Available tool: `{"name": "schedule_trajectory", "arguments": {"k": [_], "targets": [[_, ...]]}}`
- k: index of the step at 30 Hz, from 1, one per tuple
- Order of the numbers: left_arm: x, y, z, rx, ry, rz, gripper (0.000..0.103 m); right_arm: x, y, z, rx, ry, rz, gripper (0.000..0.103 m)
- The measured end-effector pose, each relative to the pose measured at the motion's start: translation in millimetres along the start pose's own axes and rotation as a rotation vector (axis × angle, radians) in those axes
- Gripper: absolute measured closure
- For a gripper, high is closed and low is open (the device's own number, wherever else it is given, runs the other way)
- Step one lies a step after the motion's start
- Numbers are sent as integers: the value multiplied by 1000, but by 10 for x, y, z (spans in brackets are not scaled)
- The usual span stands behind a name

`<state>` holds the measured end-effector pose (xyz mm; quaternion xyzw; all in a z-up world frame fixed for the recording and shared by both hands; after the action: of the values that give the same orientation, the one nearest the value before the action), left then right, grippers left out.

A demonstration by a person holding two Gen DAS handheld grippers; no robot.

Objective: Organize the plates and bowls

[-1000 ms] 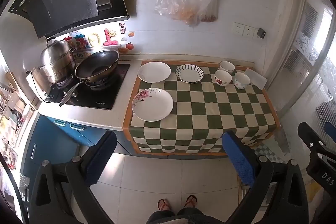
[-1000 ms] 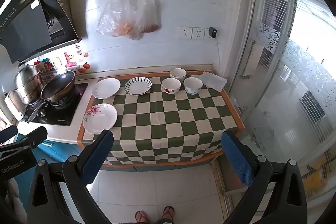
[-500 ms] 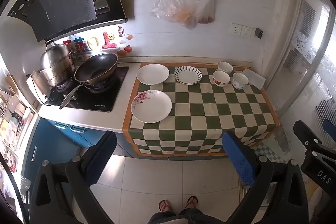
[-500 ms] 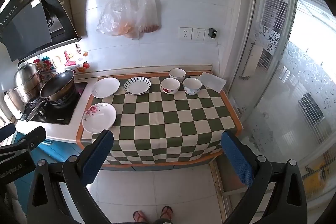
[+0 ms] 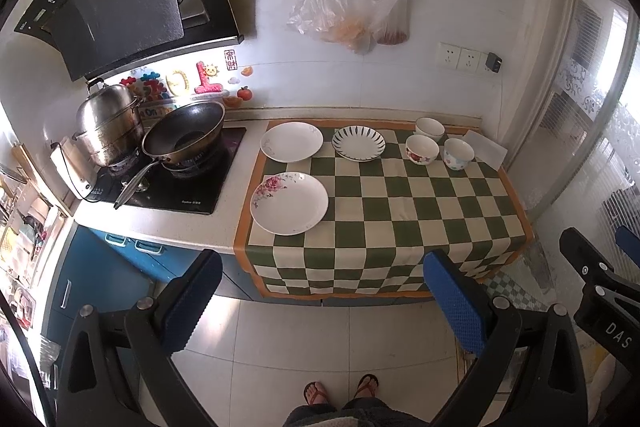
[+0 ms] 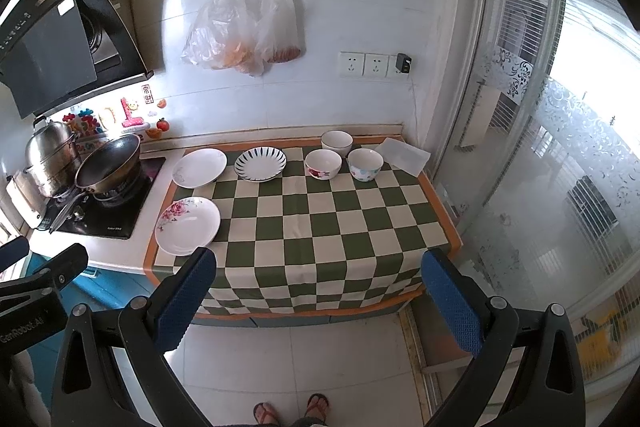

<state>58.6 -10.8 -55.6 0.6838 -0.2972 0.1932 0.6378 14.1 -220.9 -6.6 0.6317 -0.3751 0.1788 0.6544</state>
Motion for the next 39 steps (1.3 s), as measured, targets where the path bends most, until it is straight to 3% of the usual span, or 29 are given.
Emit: {"name": "schedule_trajectory", "arguments": {"k": [39], "targets": [[-47, -73, -102, 1, -1, 0, 0, 16, -72, -140, 2, 14, -9, 0]]}}
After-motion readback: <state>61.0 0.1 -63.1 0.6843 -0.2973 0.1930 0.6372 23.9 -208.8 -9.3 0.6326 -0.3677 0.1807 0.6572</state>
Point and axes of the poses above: each gripper's, at about its wrist camera, not at the fingertips, and y roughly against the way its jaws point, z to its right, x to its top, the point moved 9 cm from there along -y, roughly the way its jaws point, and after that the axes turned 10 degrees about -y, right-handed, at the moved point
